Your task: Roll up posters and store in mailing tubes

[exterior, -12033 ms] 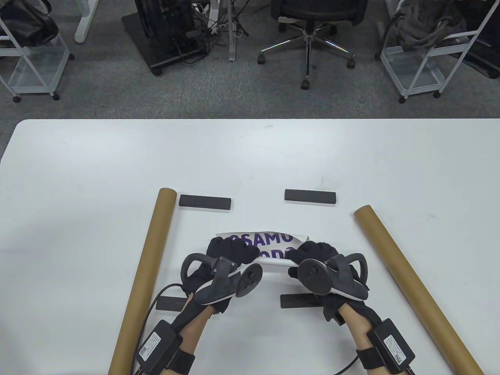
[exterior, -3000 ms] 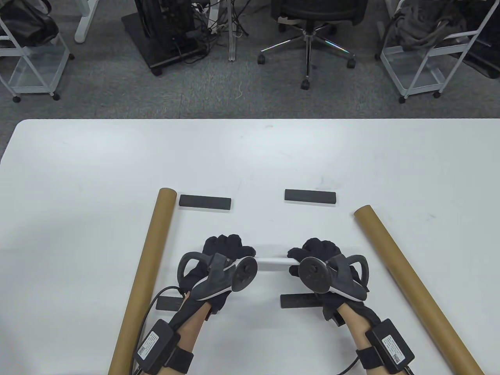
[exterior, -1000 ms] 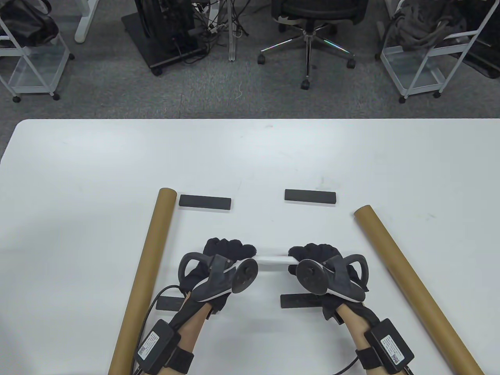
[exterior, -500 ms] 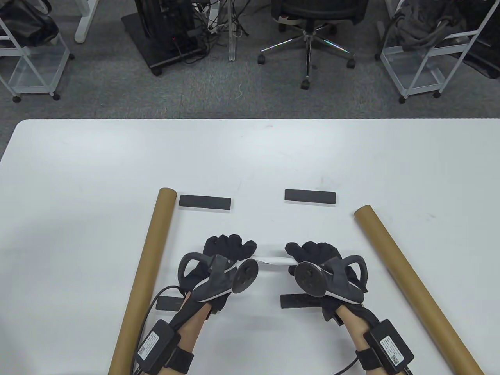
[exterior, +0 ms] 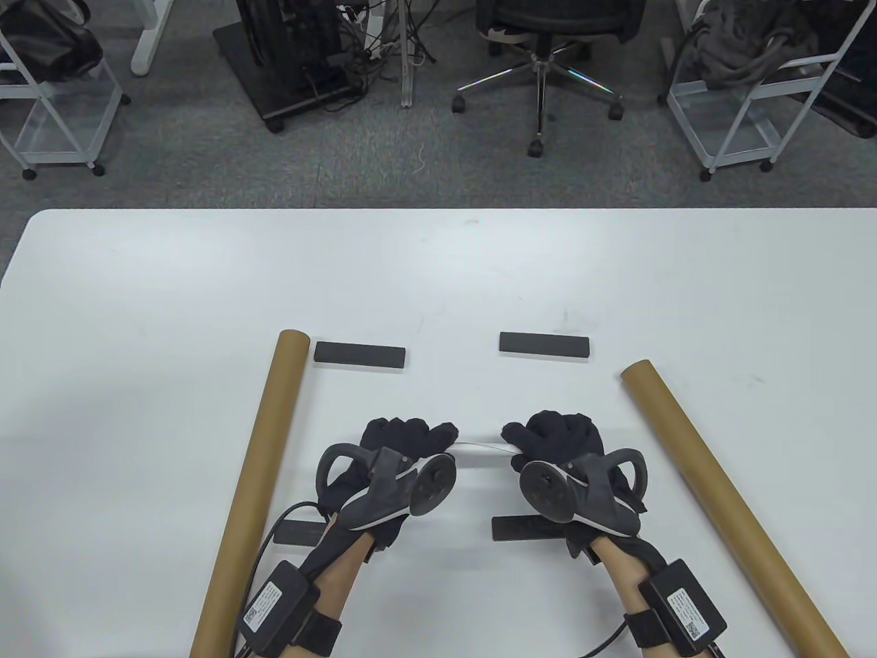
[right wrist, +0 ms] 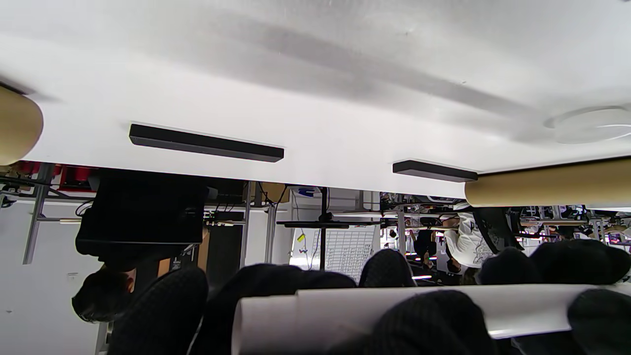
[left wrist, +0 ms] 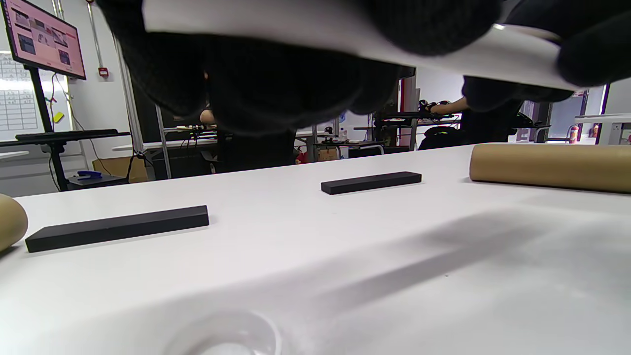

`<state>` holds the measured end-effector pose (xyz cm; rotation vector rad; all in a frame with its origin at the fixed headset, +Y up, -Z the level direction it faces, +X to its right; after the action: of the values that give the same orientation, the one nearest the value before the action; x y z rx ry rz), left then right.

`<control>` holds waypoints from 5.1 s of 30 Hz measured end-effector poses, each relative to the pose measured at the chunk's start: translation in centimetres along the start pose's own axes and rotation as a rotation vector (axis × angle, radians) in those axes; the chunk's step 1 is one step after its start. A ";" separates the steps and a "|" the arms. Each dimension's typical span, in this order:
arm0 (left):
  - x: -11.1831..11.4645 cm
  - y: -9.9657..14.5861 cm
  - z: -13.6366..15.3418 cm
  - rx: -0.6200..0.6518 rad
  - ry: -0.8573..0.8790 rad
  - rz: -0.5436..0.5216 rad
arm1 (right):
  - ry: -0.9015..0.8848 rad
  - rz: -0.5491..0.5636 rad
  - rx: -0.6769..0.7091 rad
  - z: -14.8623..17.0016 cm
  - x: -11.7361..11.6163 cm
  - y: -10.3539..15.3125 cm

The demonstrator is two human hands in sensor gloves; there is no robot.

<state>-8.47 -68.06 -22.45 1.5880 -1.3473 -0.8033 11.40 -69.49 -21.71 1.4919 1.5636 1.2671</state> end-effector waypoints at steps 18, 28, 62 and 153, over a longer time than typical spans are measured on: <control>0.6 0.0 -0.4 0.023 -0.103 -0.041 | 0.019 0.002 0.004 -0.2 -0.1 0.0; 0.9 -0.1 -0.4 0.012 -0.119 -0.014 | 0.022 0.015 0.005 -0.3 -0.1 -0.1; -0.1 -0.2 1.0 -0.052 -0.120 -0.004 | -0.132 -0.103 -0.108 3.0 1.9 -2.1; -1.8 0.7 9.9 -0.312 0.047 -0.077 | 0.247 -0.204 -0.080 6.5 -1.4 -1.2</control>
<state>-17.90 -68.41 -25.96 1.4089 -1.0727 -0.9661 17.18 -69.35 -25.26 1.1278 1.7504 1.4159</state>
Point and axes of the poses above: the tracker on the back of each hand, its own z axis roughly to the little-finger side, its own y axis roughly from the fingertips to the wrist, x = y × z, the point moved 1 cm from there along -y, roughly from the wrist to the fingertips, and after that the axes turned 15 degrees about y, right-handed, at the moved point
